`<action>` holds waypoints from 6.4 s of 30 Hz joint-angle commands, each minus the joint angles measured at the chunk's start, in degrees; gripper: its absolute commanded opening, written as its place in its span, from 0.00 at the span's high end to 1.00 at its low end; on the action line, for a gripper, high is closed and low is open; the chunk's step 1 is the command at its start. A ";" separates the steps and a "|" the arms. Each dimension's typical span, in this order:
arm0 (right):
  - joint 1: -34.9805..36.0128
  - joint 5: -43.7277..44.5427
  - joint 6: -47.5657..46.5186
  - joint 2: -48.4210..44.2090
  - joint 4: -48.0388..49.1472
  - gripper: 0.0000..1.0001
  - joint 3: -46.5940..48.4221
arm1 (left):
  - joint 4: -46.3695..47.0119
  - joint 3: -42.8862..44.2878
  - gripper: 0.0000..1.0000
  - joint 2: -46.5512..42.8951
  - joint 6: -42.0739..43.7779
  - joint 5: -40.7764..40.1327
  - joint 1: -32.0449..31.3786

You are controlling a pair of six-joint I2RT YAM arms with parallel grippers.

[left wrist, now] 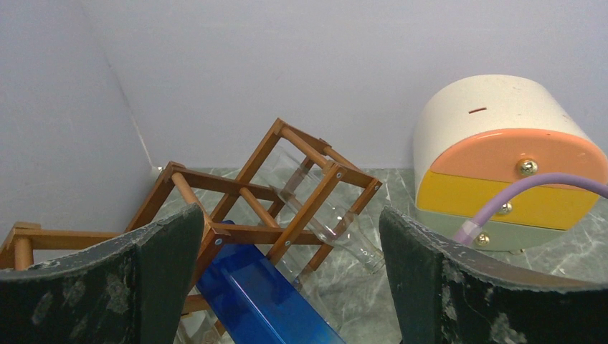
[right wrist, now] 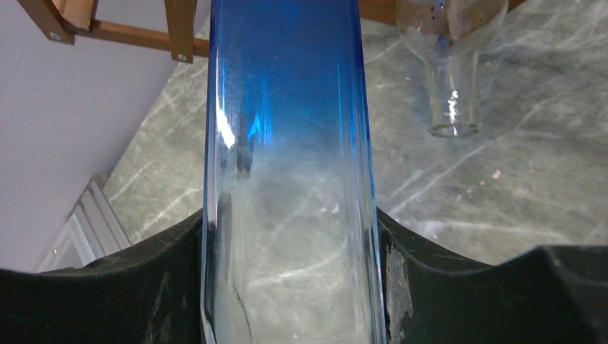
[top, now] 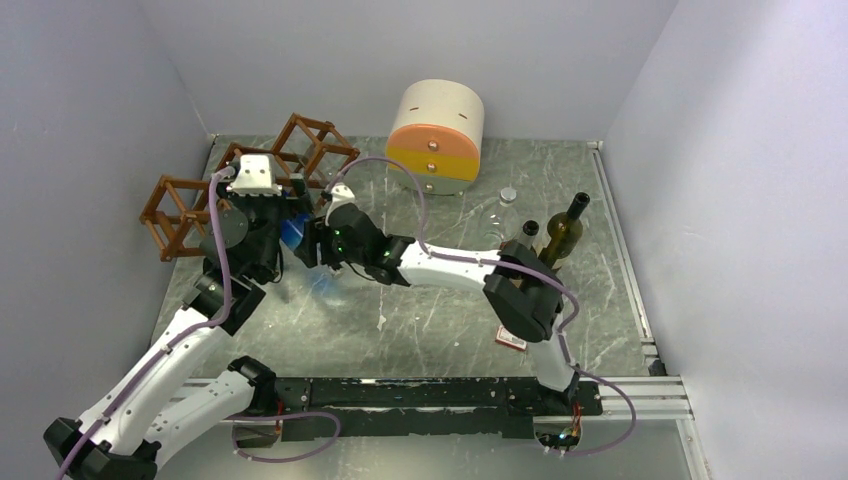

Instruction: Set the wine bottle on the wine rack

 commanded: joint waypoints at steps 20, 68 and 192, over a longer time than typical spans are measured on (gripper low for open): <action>-3.89 -0.74 3.77 15.88 8.53 0.74 23.63 | 3.15 -0.75 0.04 -0.78 -0.82 -3.54 2.12; -7.70 2.82 -1.21 -4.62 6.14 0.11 9.94 | 3.43 -1.04 0.04 -3.18 -2.09 -1.83 3.56; -18.60 -4.50 -11.23 -56.56 -21.95 0.29 -14.22 | 17.54 0.26 0.93 31.63 5.15 73.23 -9.05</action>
